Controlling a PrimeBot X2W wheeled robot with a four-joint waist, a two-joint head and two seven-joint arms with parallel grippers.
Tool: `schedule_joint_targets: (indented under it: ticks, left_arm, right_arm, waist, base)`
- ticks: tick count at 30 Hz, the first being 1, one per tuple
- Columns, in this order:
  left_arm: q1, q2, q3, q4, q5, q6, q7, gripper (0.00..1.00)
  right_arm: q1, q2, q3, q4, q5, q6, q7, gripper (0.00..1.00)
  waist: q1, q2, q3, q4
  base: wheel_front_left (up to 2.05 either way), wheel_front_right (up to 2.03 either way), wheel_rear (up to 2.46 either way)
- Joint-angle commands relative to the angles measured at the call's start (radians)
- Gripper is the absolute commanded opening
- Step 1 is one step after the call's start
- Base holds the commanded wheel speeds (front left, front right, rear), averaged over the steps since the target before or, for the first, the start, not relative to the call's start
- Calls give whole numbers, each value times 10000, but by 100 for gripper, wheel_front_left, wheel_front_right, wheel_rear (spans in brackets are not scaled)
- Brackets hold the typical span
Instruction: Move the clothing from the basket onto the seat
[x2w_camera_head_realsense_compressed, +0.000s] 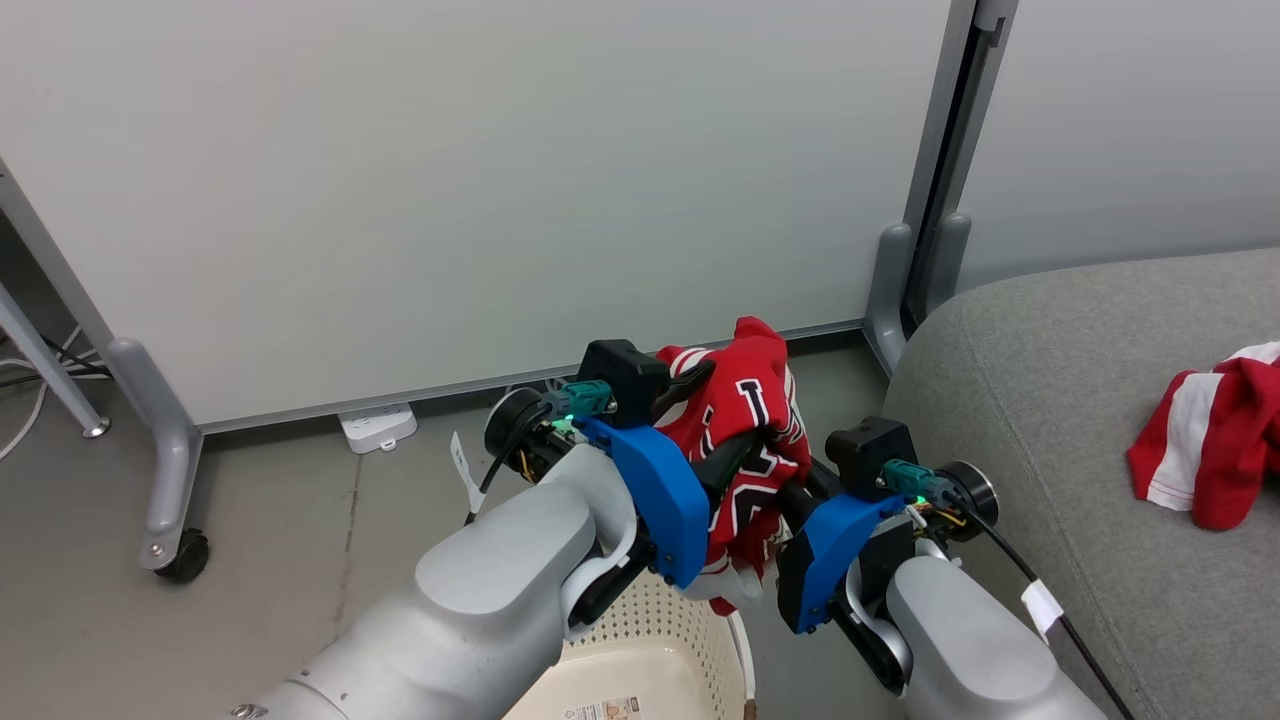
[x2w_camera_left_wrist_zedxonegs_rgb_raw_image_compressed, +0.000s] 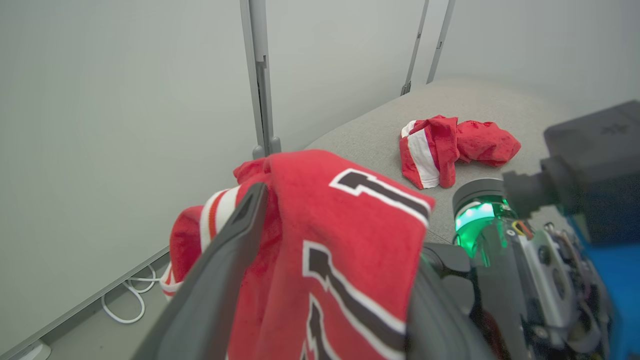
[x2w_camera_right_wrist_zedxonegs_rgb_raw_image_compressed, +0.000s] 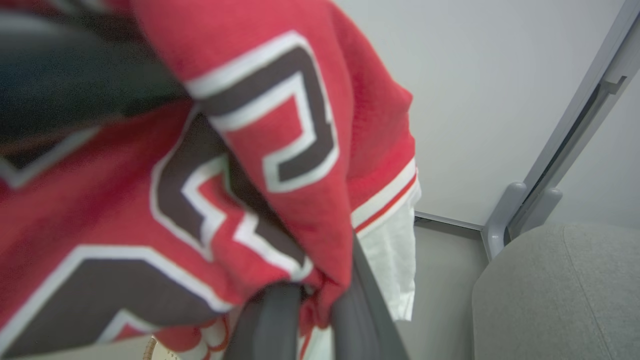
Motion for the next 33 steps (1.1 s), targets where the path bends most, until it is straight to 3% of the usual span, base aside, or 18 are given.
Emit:
schedule_joint_targets:
  ticks: [1,13,17,25,33]
  left_arm:
    - [-149,18,-56,12,-53,68,-65,100]
    - [221,35,0,117,-109,141,-641,100]
    - [738,324,332,-161,167,140,-919,100]
    - [2898,1383,2447,-2729,2395,512,-952,100]
    - [5174,2150,4181,-4353,4246,376,-955,100]
  right_arm:
    - [-196,23,17,52,68,-3,-79,0]
    - [-243,23,-10,55,264,-3,-186,0]
    - [-287,21,-205,52,196,-3,-248,0]
    - [-95,-126,-658,-44,38,-3,-307,0]
    - [97,-168,-949,-210,-68,-3,-210,0]
  waist:
    - [0,0,-4,19]
    - [0,0,11,15]
    - [0,0,28,12]
    - [0,0,116,161]
    - [0,0,158,260]
  base:
    - [0,0,0]
    - [0,0,0]
    - [0,0,0]
    - [0,0,0]
    - [0,0,0]
